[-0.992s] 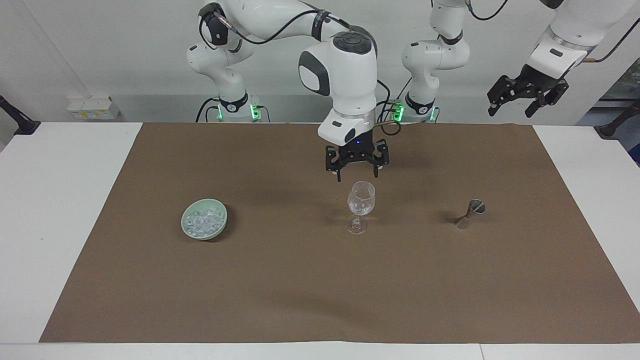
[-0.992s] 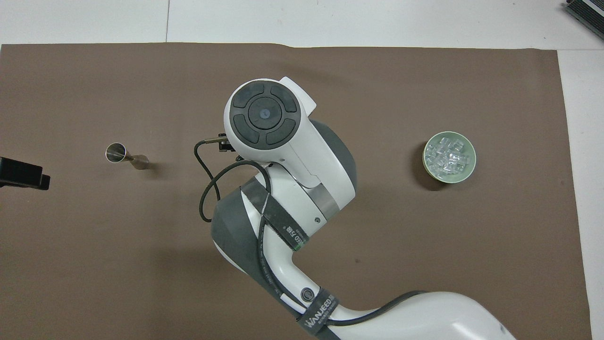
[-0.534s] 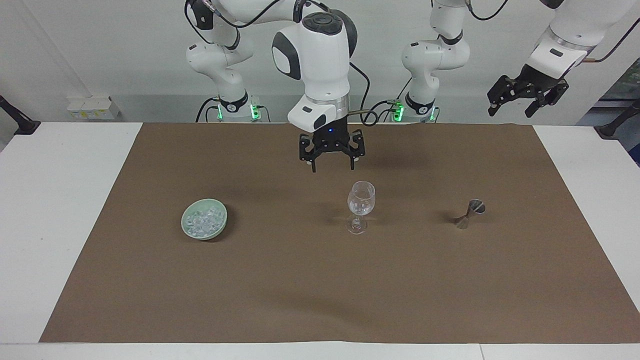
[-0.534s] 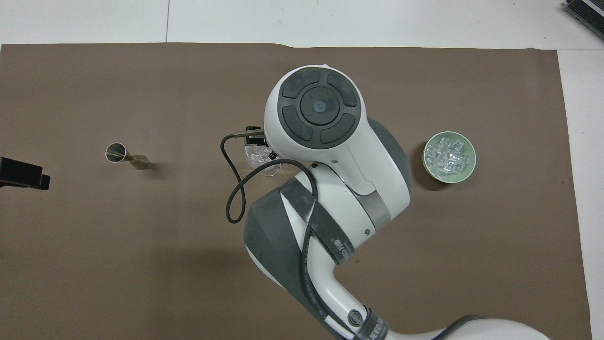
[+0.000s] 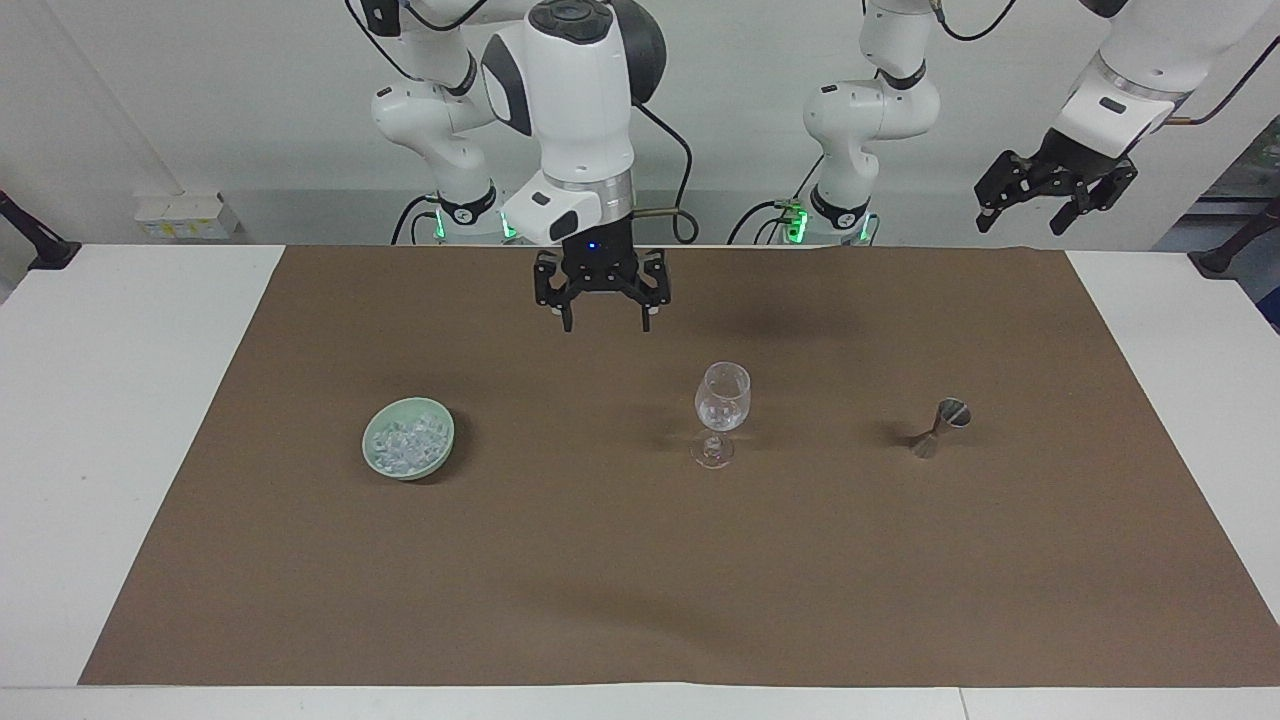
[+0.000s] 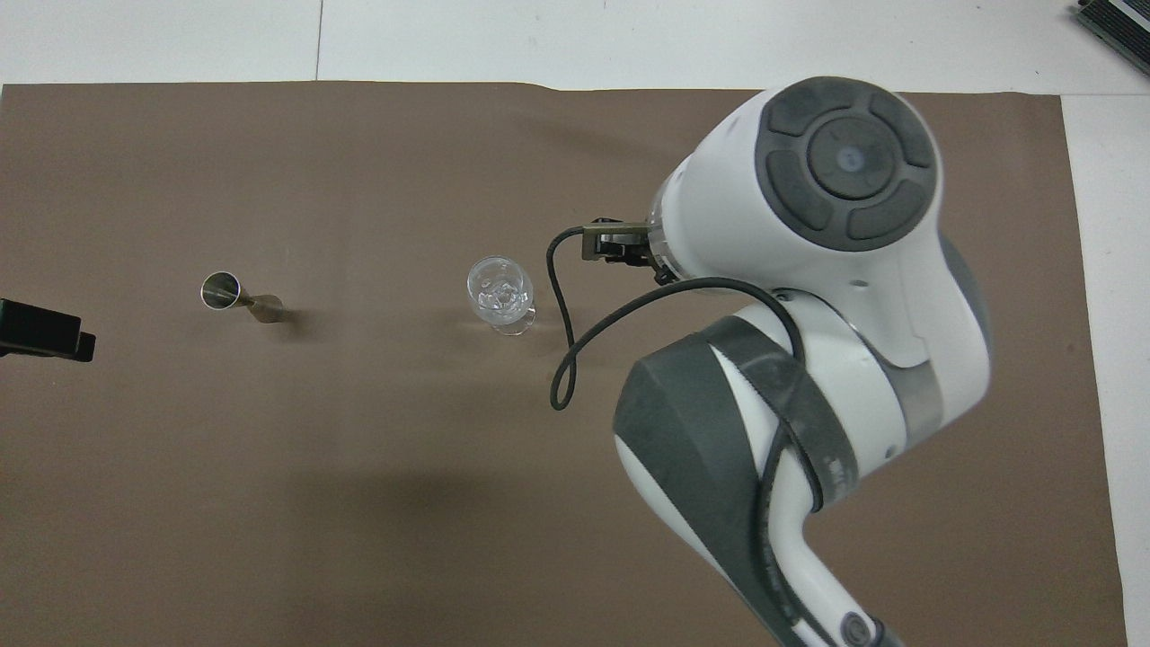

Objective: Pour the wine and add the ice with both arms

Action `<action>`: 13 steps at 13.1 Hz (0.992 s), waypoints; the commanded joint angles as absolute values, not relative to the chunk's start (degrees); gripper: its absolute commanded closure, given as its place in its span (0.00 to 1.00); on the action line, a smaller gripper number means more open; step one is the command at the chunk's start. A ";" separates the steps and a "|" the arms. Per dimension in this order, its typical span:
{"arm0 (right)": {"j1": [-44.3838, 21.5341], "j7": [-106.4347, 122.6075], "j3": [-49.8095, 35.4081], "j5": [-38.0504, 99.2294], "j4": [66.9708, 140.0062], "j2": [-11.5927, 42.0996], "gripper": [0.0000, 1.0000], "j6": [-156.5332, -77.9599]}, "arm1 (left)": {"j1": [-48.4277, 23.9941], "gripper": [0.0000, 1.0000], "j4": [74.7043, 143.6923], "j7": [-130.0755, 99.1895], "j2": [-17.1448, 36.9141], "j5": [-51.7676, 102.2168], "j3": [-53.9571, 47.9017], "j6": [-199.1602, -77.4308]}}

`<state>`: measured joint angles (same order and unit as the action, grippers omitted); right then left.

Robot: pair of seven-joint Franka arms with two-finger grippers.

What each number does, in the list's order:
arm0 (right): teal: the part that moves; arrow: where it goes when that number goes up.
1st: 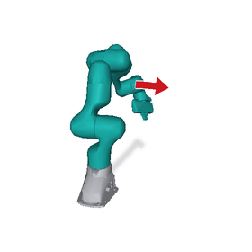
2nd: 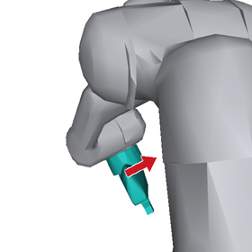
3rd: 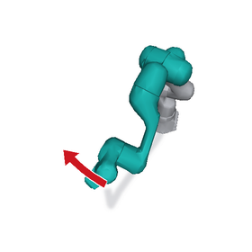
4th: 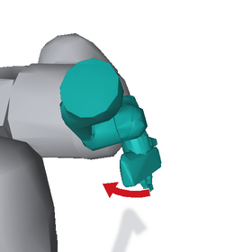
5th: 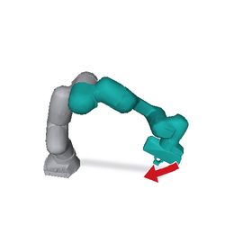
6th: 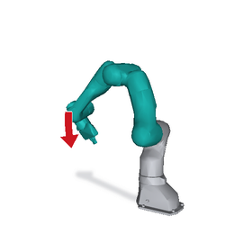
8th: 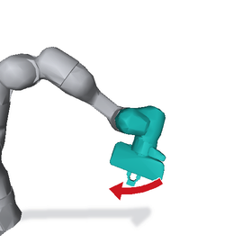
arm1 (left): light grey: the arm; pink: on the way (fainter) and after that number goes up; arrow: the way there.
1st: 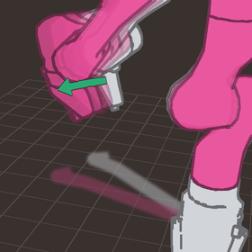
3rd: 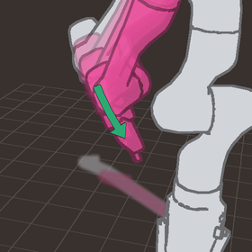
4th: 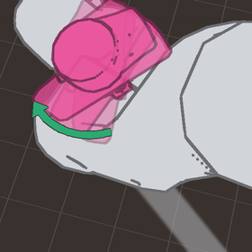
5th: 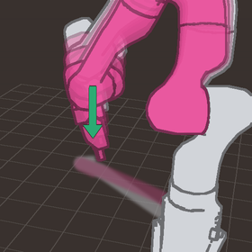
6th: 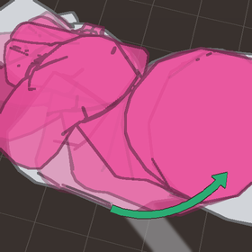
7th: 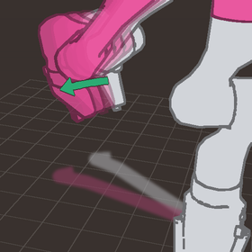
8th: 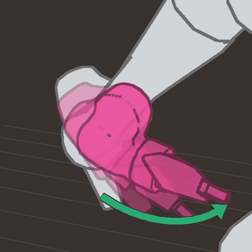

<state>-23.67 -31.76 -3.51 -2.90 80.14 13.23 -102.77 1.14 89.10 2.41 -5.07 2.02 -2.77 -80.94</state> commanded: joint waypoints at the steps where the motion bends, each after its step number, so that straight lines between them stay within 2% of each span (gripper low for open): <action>1: -20.66 -29.71 -3.96 -3.25 89.01 5.91 0.00 -103.27 | 1.76 0.00 89.21 3.43 -5.71 1.85 -2.99 -80.60; 5: -16.71 -26.55 -3.96 -3.08 93.33 1.94 0.00 -103.01 | 1.76 0.00 89.21 3.43 -5.71 1.85 -2.99 -80.60; 13: -8.45 -20.58 -3.96 -3.08 93.43 -0.17 0.00 -96.69 | 1.76 0.00 89.30 3.43 -5.71 1.85 -2.99 -80.60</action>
<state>-10.41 -22.79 -3.30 -2.90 91.64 1.51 -97.40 1.14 89.10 2.42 -5.08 2.02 -2.77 -80.94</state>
